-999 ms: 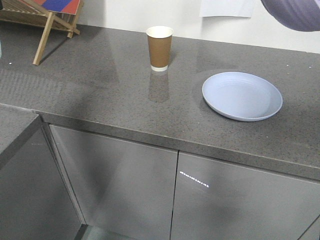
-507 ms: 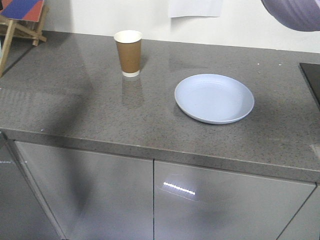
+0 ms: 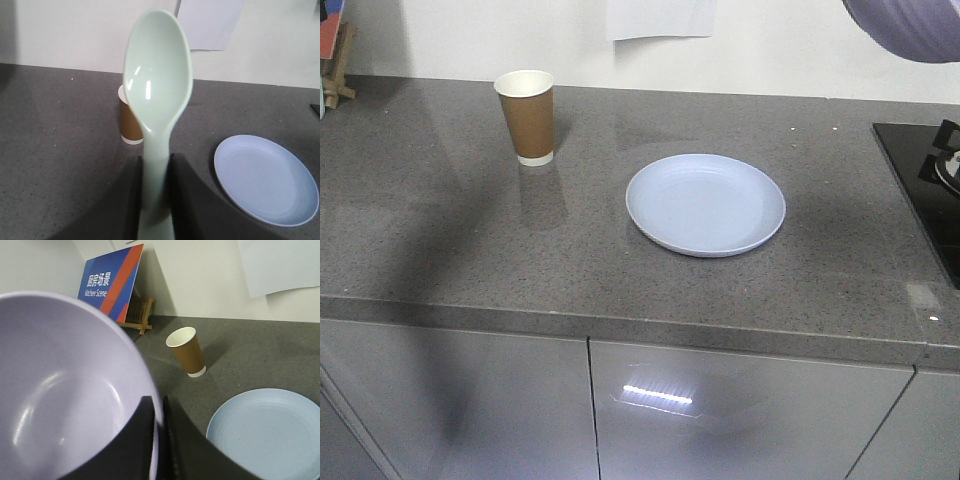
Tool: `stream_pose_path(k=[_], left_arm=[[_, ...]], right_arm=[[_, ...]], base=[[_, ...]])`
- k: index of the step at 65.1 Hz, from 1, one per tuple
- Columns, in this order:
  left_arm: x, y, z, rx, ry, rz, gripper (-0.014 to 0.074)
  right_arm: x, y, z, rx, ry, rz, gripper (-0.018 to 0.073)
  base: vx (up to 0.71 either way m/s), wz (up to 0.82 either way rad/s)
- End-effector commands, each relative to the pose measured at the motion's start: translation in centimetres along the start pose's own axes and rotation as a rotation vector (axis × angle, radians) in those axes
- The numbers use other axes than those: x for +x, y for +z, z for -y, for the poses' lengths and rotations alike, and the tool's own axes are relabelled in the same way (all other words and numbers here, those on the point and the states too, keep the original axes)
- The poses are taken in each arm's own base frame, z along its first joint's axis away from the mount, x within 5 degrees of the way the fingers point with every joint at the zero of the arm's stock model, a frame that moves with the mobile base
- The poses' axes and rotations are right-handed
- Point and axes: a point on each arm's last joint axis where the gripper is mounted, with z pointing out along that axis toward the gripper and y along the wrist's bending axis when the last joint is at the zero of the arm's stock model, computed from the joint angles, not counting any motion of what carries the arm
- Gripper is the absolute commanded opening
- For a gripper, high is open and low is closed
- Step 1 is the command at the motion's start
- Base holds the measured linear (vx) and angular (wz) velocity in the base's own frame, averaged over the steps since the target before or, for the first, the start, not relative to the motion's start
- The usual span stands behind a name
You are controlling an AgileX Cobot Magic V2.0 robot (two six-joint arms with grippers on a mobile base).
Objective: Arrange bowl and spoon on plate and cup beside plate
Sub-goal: 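Drive the base toward the pale blue plate and brown paper cup, then approach and center the base in front of the pale blue plate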
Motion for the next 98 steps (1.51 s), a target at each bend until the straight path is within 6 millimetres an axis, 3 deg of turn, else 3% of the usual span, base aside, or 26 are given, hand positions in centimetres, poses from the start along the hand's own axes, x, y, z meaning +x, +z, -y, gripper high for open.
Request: stream_pose_path(k=[1, 98], left_arm=[[-1.48, -1.52, 0.56, 0.026, -0.007, 0.114, -0.0006], [-1.48, -1.52, 0.56, 0.026, -0.007, 0.114, -0.0006]], right_arm=[[-1.27, -0.90, -1.82, -0.041, -0.033, 0.088, -0.0005], [-1.27, -0.90, -1.82, -0.041, -0.033, 0.088, -0.0005]], base=[[0.04, -0.12], [0.02, -0.05]])
